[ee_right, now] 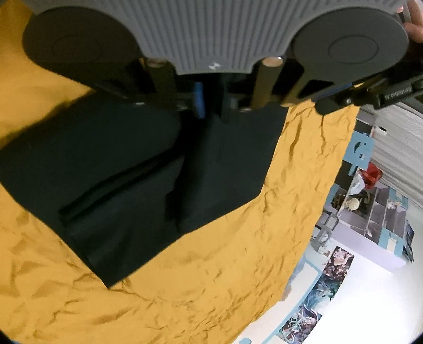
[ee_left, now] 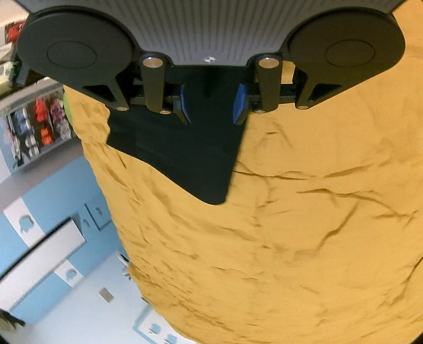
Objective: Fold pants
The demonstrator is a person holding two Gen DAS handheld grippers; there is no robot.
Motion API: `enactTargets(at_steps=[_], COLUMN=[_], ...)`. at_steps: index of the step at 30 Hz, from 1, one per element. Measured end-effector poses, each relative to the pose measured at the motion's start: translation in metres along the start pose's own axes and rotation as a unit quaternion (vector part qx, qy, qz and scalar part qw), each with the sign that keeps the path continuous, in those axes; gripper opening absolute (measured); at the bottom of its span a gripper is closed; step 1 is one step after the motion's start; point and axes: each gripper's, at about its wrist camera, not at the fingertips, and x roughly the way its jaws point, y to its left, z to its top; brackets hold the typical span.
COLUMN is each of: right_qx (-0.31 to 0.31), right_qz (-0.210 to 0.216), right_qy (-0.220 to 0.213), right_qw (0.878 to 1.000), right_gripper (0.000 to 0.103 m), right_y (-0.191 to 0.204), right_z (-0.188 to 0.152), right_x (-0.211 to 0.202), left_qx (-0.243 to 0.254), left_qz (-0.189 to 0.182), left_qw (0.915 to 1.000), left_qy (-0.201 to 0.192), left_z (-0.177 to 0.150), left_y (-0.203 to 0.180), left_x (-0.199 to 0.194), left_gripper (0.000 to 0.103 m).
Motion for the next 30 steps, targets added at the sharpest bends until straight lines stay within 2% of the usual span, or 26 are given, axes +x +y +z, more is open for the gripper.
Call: enactTargets(at_steps=[5, 11, 13, 16, 21, 23, 25, 29, 30], right_qx=[-0.07, -0.128, -0.129, -0.12, -0.072, -0.062, -0.062, -0.102, -0.106], right_qz=[0.015, 0.039, 0.037, 0.013, -0.039, -0.036, -0.015, 0.03, 0.019], right_qy=[-0.017, -0.038, -0.042, -0.046, -0.018, -0.015, -0.021, -0.047, -0.039], right_qw=[0.997, 0.99, 0.99, 0.992, 0.997, 0.997, 0.998, 0.993, 0.993], right_gripper=[0.003, 0.003, 0.003, 0.003, 0.003, 0.003, 0.003, 0.003, 0.003], right_y=[0.04, 0.069, 0.063, 0.036, -0.03, -0.043, -0.044, -0.034, -0.038], right_z=[0.035, 0.092, 0.105, 0.114, 0.121, 0.119, 0.121, 0.117, 0.116], right_x=[-0.017, -0.06, -0.075, -0.091, -0.084, -0.081, -0.085, -0.097, -0.093], left_qx=[-0.008, 0.025, 0.036, 0.048, 0.065, 0.071, 0.075, 0.079, 0.079], left_qz=[0.001, -0.004, -0.009, -0.017, -0.014, -0.012, -0.011, -0.011, -0.013], left_qw=[0.9999, 0.9996, 0.9993, 0.9987, 0.9975, 0.997, 0.9967, 0.9965, 0.9964], left_qy=[-0.008, -0.008, -0.007, 0.004, 0.023, 0.027, 0.029, 0.028, 0.028], left_z=[0.002, 0.002, 0.002, -0.001, -0.007, -0.009, -0.009, -0.009, -0.01], left_y=[0.013, 0.003, -0.004, -0.013, -0.025, -0.029, -0.032, -0.034, -0.034], left_x=[-0.002, 0.007, 0.012, 0.022, 0.038, 0.042, 0.043, 0.043, 0.044], left_gripper=[0.038, 0.038, 0.037, 0.037, 0.037, 0.037, 0.037, 0.037, 0.037])
